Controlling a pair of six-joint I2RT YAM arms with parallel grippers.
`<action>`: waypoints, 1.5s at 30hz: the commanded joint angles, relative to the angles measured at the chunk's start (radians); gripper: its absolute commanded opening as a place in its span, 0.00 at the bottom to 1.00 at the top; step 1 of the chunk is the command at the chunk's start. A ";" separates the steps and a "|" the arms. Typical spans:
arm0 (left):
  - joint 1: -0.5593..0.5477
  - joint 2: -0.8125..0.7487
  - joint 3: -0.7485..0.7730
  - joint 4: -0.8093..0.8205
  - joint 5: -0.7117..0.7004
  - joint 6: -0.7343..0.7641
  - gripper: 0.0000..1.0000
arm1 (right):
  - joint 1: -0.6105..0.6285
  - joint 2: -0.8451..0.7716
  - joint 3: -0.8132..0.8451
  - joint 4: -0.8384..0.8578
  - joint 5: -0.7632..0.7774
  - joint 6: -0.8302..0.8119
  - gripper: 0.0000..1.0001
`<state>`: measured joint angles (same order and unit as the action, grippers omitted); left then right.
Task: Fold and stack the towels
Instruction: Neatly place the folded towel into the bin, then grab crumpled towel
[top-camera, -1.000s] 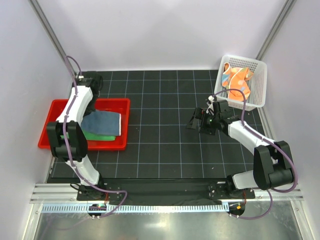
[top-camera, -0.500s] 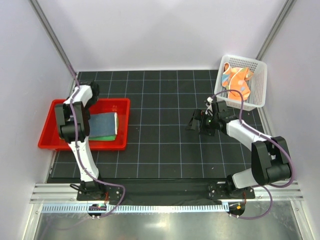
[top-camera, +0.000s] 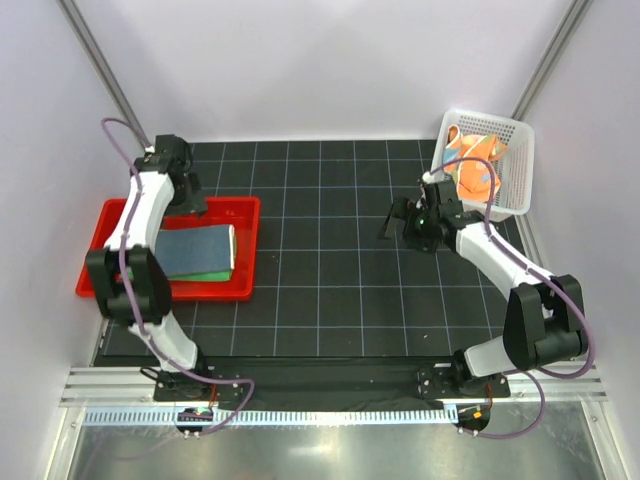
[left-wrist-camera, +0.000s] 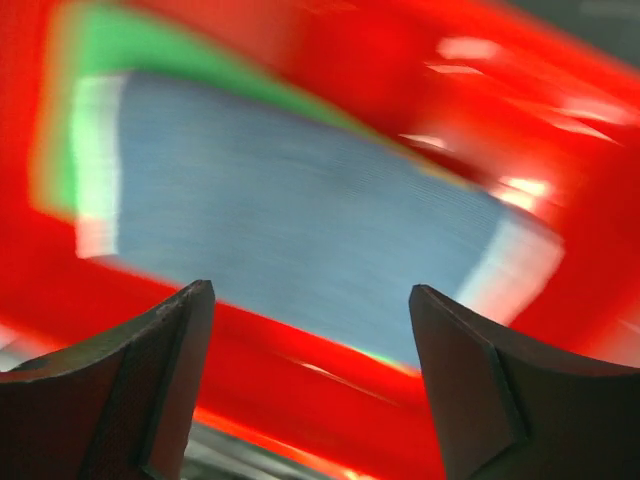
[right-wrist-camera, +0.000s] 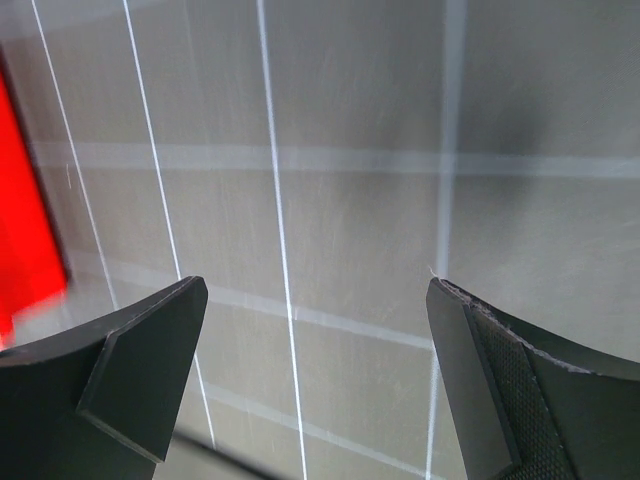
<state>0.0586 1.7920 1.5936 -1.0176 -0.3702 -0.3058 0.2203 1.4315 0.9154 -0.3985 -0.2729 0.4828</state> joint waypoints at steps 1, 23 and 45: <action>-0.049 -0.212 -0.063 0.175 0.519 -0.025 0.83 | -0.013 -0.013 0.192 -0.106 0.268 0.023 1.00; -0.663 -0.392 -0.281 0.457 0.724 -0.126 0.99 | -0.420 0.973 1.331 -0.146 0.344 -0.038 0.84; -0.663 -0.471 -0.264 0.396 0.729 -0.088 1.00 | -0.437 0.923 1.389 -0.034 0.159 -0.064 0.01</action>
<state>-0.6067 1.3884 1.3228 -0.6479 0.3161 -0.3855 -0.2176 2.5278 2.2593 -0.4793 -0.0608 0.3988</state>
